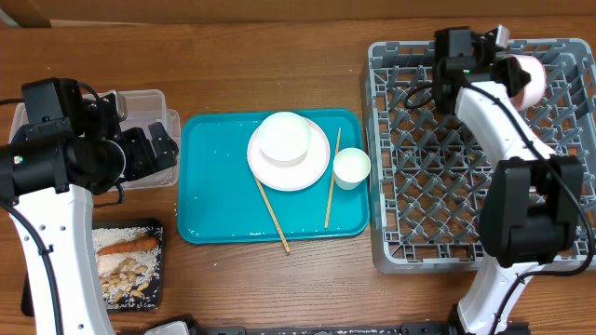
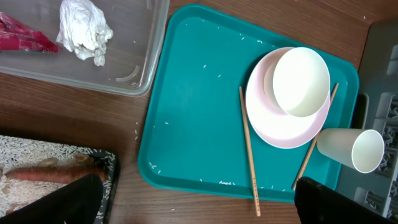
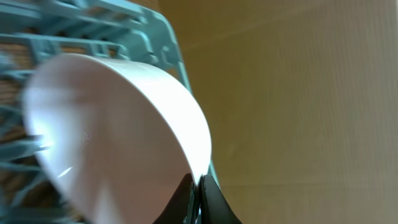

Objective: Sort waste into correct bins and load items into the dishwasher
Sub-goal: 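Move the right gripper to the teal tray and grasp a wooden chopstick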

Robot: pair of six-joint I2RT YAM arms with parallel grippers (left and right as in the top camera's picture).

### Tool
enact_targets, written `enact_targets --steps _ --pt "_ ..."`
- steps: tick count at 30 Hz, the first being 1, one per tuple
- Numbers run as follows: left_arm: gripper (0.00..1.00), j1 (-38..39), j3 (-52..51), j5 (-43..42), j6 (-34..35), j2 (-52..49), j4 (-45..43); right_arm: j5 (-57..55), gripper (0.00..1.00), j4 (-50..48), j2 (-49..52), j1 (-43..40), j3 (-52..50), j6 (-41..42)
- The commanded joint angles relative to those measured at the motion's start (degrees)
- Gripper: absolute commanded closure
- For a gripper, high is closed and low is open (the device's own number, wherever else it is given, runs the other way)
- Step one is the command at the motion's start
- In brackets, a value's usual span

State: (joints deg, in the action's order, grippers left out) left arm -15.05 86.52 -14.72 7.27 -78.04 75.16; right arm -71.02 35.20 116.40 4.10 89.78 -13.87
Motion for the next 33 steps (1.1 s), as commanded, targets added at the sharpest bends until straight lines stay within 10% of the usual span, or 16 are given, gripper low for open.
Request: enact_targets --steps 1,26,33 --pt "0.00 -0.3 1.0 0.3 -0.9 0.0 -0.1 4.7 0.96 0.1 -0.3 1.7 -0.6 0.8" --pt "0.00 -0.3 1.0 0.3 -0.9 0.0 -0.1 6.2 0.60 1.6 -1.4 11.3 -0.6 0.5" --pt "0.00 -0.3 1.0 0.3 -0.9 0.0 -0.1 32.4 0.55 9.6 -12.2 11.9 -0.5 1.1"
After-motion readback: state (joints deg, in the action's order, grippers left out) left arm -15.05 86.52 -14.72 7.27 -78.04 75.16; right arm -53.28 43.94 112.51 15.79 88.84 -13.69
